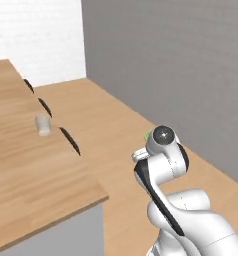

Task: Take a straw from the drawer in front and place it inside the glass cup on the dining counter.

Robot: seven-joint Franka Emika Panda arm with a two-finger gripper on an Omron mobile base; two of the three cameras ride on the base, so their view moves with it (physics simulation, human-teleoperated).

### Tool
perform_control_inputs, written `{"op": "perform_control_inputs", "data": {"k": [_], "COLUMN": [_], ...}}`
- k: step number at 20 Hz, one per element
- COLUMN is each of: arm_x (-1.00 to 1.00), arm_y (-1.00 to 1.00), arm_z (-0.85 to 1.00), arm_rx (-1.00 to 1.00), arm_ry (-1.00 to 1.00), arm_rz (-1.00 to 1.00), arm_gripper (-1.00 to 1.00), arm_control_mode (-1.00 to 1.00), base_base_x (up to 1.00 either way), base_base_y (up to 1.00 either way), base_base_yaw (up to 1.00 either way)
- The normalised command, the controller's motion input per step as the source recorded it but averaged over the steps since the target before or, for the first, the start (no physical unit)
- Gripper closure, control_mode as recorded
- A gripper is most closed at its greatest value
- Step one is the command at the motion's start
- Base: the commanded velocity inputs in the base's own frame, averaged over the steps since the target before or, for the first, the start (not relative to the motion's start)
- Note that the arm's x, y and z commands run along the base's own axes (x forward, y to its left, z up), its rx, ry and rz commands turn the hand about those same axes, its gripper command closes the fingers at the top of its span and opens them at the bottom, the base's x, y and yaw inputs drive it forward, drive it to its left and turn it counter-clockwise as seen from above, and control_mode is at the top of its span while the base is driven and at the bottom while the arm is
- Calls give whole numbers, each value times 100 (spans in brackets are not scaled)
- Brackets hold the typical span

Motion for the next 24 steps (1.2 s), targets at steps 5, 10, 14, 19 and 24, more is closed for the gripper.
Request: {"op": "perform_control_inputs", "data": {"k": [5,10,14,19,24], "arm_x": [0,0,0,0,0], "arm_y": [0,0,0,0,0], "arm_z": [0,0,0,0,0], "arm_rx": [0,0,0,0,0], "arm_ry": [0,0,0,0,0], "arm_rz": [0,0,0,0,0], "arm_gripper": [100,100,100,100,100], "arm_control_mode": [100,100,100,100,100], "base_base_x": [91,83,66,50,45], "base_base_y": [-70,-51,-49,-72,-79], "base_base_yaw": [52,63,69,62,57]}}
